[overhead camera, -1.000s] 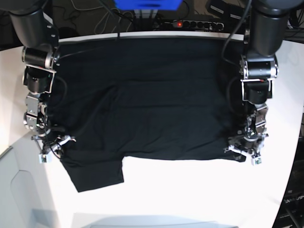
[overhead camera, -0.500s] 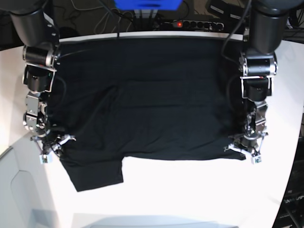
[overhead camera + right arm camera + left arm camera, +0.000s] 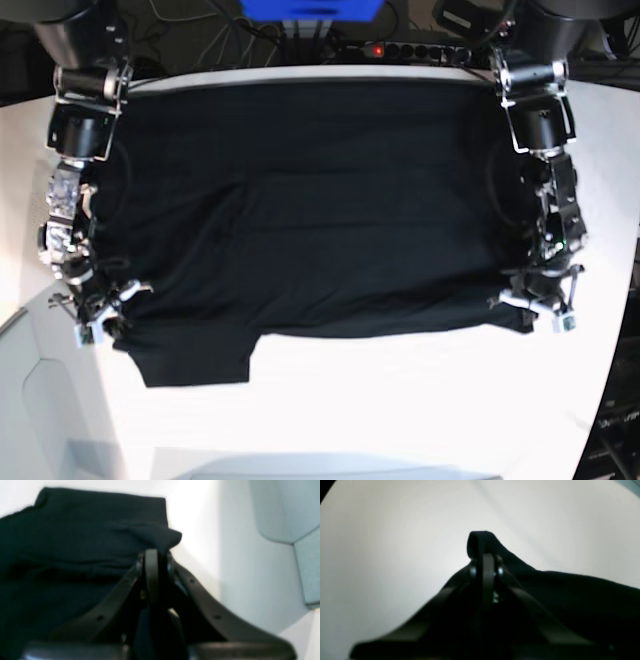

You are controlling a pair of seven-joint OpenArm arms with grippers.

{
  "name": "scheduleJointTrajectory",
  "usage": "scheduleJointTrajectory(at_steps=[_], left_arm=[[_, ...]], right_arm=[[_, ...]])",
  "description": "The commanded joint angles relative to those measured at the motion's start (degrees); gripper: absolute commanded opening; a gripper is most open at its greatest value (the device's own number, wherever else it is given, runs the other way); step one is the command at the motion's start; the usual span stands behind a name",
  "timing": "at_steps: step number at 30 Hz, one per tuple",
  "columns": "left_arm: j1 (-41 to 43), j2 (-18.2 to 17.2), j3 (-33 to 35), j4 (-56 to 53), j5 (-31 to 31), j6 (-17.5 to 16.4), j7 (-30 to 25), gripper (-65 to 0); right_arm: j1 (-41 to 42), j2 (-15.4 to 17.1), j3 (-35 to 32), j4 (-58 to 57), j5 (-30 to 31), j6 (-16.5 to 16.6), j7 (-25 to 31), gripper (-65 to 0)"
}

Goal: Fold the T-shirt properly
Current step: 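Grasp the hem corners with both grippers, then fold the hem over onto the collar edge with both grippers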

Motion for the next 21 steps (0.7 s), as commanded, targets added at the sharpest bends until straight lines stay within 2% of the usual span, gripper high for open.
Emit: scheduleJointTrajectory(at_steps=[1, 6, 12, 21], left_arm=[[0.12, 0.11, -1.01, 3.01, -0.29, -0.22, -1.07, -65.0], [7.42, 1.87, -6.64, 12.77, -0.29, -0.48, 1.83, -65.0], [15.68, 3.71, -10.42, 22.79, -0.29, -0.57, 2.18, -65.0], [23.15, 6.09, -14.37, 30.35, -0.29, -0.66, 2.18, -65.0]], right_arm=[[0.38, 0.98, 0.27, 2.62, 0.76, -0.15, 1.88, -65.0], [-5.95, 0.98, 0.89, 11.06, 0.76, -0.06, 2.05, -65.0], [-14.21, -0.42, 6.16, 21.17, 0.84, 0.02, 2.05, -65.0], [-23.71, -0.51, 9.86, 26.44, 0.84, 0.02, 2.14, -65.0]])
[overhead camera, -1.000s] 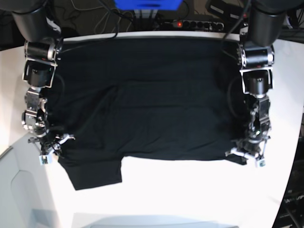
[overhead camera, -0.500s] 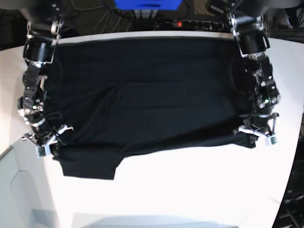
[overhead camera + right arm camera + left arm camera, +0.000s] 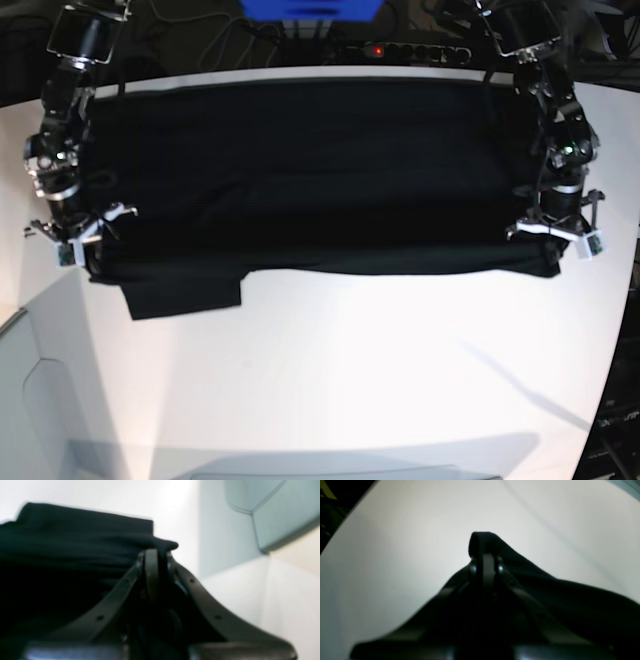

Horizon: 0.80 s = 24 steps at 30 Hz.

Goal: Fold the T-shirt properly
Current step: 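Fold the hem over onto the collar edge with both grippers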

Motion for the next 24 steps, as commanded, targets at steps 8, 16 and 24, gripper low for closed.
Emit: scheduleJointTrajectory(at_steps=[8, 16, 24], left_arm=[[4.78, 0.45, -3.33, 5.77, -0.11, 0.33, -1.12, -65.0], [10.32, 1.33, -3.33, 7.17, -0.11, 0.33, -1.56, -65.0], [13.22, 2.13, -3.42, 6.64, -0.03, 0.33, -1.56, -65.0]], right_arm=[[-5.62, 1.30, 1.23, 4.10, 0.38, -0.43, 1.70, -65.0], [-8.44, 1.04, 2.19, 4.27, 0.38, -0.43, 1.79, -65.0], [-11.07, 1.04, 2.19, 4.01, 0.30, -0.43, 1.79, -65.0]])
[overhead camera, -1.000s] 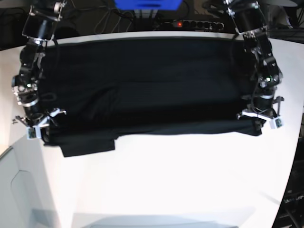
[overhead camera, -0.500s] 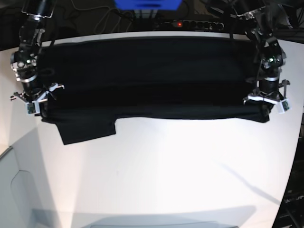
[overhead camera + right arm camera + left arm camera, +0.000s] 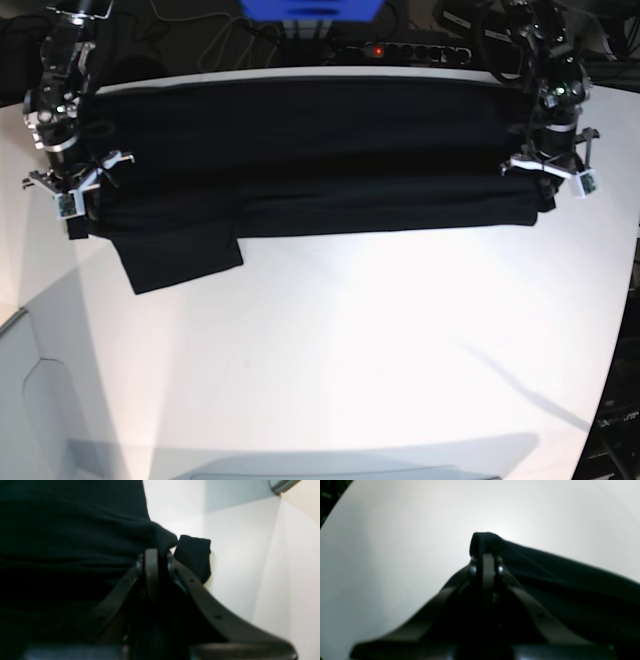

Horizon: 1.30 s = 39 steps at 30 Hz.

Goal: Fold the T-shirt properly
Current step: 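Fold the hem over onto the collar edge with both grippers, then grasp the hanging sleeve with the right gripper and fold it onto the shirt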

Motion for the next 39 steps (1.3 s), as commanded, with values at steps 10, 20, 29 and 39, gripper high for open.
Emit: scheduleJointTrajectory(at_steps=[10, 20, 29, 39], left_arm=[[0.13, -0.32, -0.36, -3.10, -0.05, 0.24, -1.85, -65.0], [0.39, 0.03, -0.36, -3.02, -0.05, 0.24, -1.85, -65.0], [0.39, 0.03, -0.27, -3.02, -0.05, 0.24, -1.85, -65.0], [0.39, 0.03, -0.09, -3.02, -0.05, 0.24, -1.49, -65.0]], right_arm=[[-1.38, 0.91, 0.25, 0.86, 0.14, -0.57, 0.67, -58.5], [-3.40, -2.17, 6.93, 7.37, 0.49, -0.48, 1.20, -31.9], [2.58, -4.54, 7.89, 9.12, 0.14, 12.01, -4.25, -31.8], [9.88, -3.14, -1.51, 3.06, 0.05, 12.09, -6.89, -31.7]])
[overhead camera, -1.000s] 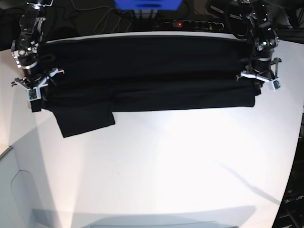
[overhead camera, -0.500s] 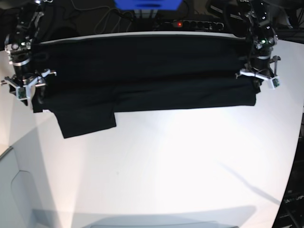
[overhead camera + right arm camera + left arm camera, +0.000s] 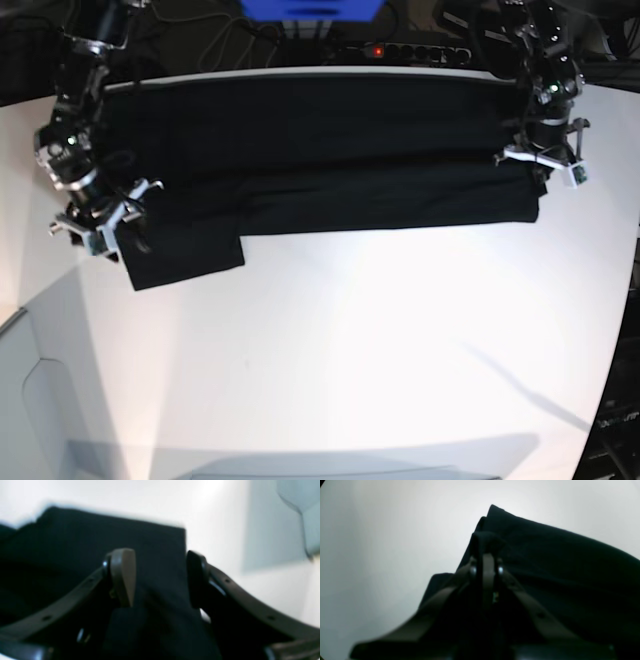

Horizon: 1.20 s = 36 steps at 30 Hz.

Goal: Fold the T-shirt properly
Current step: 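Grasp the hanging sleeve with the right gripper and fold it onto the shirt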

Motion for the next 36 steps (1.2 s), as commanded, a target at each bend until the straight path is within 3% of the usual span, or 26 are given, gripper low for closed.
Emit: scheduleJointTrajectory(at_steps=[1, 6, 13, 21, 23, 27, 36], left_arm=[[-0.09, -0.60, -0.29, 1.05, -0.16, 0.22, -1.45, -65.0], [0.00, -0.60, -0.38, 1.05, -0.16, 0.22, -1.36, -65.0], [0.79, -0.60, -0.47, 1.05, -0.16, 0.22, -1.71, -65.0], [0.79, -0.69, -0.55, 1.05, -0.16, 0.22, -1.71, -65.0], [0.70, -0.69, -0.55, 1.05, -0.16, 0.22, -1.71, -65.0], [0.53, -0.69, -0.55, 1.40, -0.16, 0.22, -1.71, -65.0], [0.35, -0.78, -0.47, 1.66, -0.16, 0.22, -1.71, -65.0]], right_arm=[[1.49, 1.13, -0.25, -0.88, 0.23, 0.31, -0.16, -31.7], [11.07, 1.13, -0.60, -10.29, 0.14, 0.23, -5.44, -31.7], [20.57, 2.36, -1.04, -24.80, 0.14, 0.14, -6.05, -31.7], [21.27, 2.18, -1.04, -30.77, 0.14, 0.23, -5.61, -34.4], [20.66, 1.92, -1.04, -29.19, 0.23, 0.23, -5.61, -41.5], [17.49, 1.65, -0.95, -20.05, 0.32, 0.31, -5.70, -63.6], [2.55, 0.69, -0.34, 9.14, 0.49, 0.31, -6.14, -65.0]])
